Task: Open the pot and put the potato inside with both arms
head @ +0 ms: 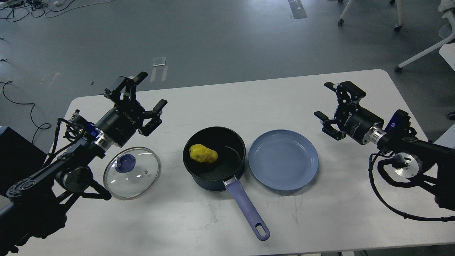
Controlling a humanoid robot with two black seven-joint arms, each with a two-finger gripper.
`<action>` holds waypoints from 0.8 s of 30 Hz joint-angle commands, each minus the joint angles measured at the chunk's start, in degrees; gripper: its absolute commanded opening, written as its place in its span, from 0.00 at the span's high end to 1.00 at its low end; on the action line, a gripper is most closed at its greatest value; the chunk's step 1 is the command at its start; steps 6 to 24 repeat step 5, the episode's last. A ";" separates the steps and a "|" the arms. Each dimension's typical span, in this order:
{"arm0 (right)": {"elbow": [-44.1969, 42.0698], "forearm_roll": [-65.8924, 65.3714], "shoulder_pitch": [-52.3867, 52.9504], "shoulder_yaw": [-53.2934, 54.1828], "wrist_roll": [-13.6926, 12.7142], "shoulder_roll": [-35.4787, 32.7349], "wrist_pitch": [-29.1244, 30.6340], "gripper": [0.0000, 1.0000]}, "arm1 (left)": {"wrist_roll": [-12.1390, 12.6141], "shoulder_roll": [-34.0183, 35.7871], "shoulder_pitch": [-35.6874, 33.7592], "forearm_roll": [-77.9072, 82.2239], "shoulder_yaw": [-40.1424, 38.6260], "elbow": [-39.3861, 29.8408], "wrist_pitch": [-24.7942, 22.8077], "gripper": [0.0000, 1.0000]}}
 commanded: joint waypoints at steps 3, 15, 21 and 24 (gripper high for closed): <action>0.13 0.01 -0.27 0.75 0.00 0.02 -0.11 0.00 | 0.00 -0.60 0.16 -0.01 0.01 0.00 0.00 0.02; 0.13 0.01 -0.36 0.75 0.00 0.02 -0.11 0.00 | 0.00 -0.77 0.16 -0.01 0.01 0.00 0.00 0.02; 0.13 0.01 -0.36 0.75 0.00 0.02 -0.11 0.00 | 0.00 -0.77 0.16 -0.01 0.01 0.00 0.00 0.02; 0.13 0.01 -0.36 0.75 0.00 0.02 -0.11 0.00 | 0.00 -0.77 0.16 -0.01 0.01 0.00 0.00 0.02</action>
